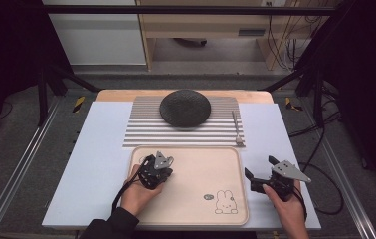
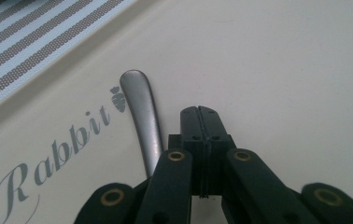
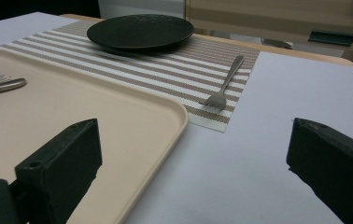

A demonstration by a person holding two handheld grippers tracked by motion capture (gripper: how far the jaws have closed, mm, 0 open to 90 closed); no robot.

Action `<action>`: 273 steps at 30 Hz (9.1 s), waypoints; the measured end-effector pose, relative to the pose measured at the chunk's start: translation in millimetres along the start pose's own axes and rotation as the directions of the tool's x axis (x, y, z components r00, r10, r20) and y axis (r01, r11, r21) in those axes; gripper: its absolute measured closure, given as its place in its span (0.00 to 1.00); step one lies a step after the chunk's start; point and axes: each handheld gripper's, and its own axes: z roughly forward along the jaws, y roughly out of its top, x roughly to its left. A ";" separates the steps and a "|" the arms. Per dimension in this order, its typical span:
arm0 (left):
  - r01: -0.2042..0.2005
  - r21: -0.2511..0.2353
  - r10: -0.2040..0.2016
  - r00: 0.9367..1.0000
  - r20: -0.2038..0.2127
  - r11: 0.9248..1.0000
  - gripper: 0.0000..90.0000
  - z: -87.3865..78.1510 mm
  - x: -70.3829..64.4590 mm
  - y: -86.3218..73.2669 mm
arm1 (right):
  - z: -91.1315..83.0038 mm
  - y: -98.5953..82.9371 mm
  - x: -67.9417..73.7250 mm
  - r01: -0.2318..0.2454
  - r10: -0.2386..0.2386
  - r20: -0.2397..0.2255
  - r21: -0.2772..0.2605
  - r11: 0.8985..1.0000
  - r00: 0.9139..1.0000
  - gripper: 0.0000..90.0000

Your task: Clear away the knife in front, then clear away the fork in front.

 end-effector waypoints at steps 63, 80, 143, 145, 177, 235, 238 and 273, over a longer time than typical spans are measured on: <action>0.108 0.023 -0.105 0.989 -0.107 0.994 1.00 -26.2 46.3 -37.9 | -0.1 0.3 -0.6 -0.001 0.001 0.001 -0.004 1.000 1.000 0.04; 0.139 -0.020 -0.140 0.981 -0.135 0.990 1.00 -34.4 55.6 -53.5 | 0.9 -0.5 -0.6 -0.001 0.001 0.003 0.003 1.000 1.000 0.04; 0.199 -0.563 -0.383 0.894 -0.230 0.802 0.04 -96.5 64.1 -89.5 | 8.9 4.1 -0.7 -0.020 0.022 -0.043 0.045 0.999 0.999 0.05; 0.212 -0.565 -0.398 0.889 -0.227 0.797 0.04 -96.7 65.9 -91.1 | 12.8 14.8 -1.8 -0.032 0.034 -0.048 0.039 0.999 0.998 0.06; 0.229 -0.586 -0.428 0.875 -0.227 0.778 0.02 -98.9 73.2 -97.3 | 128.6 130.3 -23.7 -0.012 0.024 -0.050 0.221 0.975 0.998 0.27; 0.227 -0.588 -0.418 0.884 -0.211 0.776 0.03 -99.0 74.1 -97.8 | 186.4 51.6 -48.4 -0.073 0.051 0.066 0.383 0.921 0.997 0.90; 0.226 -0.585 -0.416 0.885 -0.211 0.779 0.03 -98.6 74.1 -97.5 | 186.3 51.4 -49.1 -0.078 0.057 0.065 0.381 0.921 0.996 0.91; 0.225 -0.581 -0.410 0.888 -0.208 0.782 0.03 -97.7 73.8 -97.0 | 189.8 49.6 -48.9 -0.066 0.071 0.001 0.357 0.932 0.997 0.95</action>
